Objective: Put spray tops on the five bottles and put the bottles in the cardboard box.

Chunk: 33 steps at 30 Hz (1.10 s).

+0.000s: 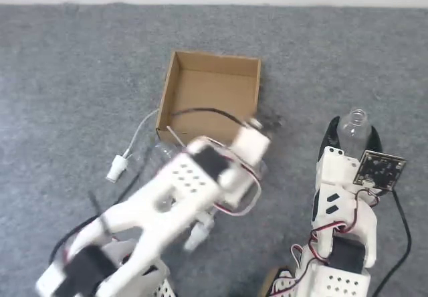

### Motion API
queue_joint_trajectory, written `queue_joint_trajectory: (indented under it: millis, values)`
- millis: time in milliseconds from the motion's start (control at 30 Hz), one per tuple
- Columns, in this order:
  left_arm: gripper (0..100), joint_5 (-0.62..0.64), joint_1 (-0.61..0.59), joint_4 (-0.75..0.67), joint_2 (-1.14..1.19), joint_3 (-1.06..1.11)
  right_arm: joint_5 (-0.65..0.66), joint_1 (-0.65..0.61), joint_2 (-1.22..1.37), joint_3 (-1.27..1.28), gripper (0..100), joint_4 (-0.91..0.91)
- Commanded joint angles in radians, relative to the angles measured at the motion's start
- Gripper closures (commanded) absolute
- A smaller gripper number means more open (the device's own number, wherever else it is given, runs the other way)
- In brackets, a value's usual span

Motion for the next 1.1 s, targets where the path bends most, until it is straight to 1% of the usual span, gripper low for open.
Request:
queue_joint_trajectory:
  millis: [0, 300, 400, 567, 833, 967, 1067]
  values:
    - [99, 0.025, -0.103, 0.035, -0.184, -0.047, 0.000, 0.010, -0.016, -0.015, 91.6, -0.031]
    - [99, 0.028, -0.267, 0.037, -0.411, -0.007, 0.000, 0.008, -0.016, -0.015, 91.6, -0.028]
    - [99, 0.028, -0.342, 0.037, -0.460, -0.007, 0.000, 0.007, -0.016, -0.015, 91.6, -0.027]
    - [99, 0.061, -0.471, 0.026, -0.523, 0.016, 0.000, 0.007, -0.016, -0.005, 91.6, -0.033]
    - [99, 0.061, -0.654, -0.020, -0.667, 0.130, 0.000, 0.004, -0.016, 0.000, 91.6, -0.033]
    - [99, 0.057, -0.738, -0.028, -0.749, 0.188, 0.000, -0.025, -0.016, 0.002, 91.6, -0.030]
    - [99, 0.057, -0.813, -0.075, -0.806, 0.265, 0.000, -0.027, -0.016, 0.002, 91.6, -0.027]
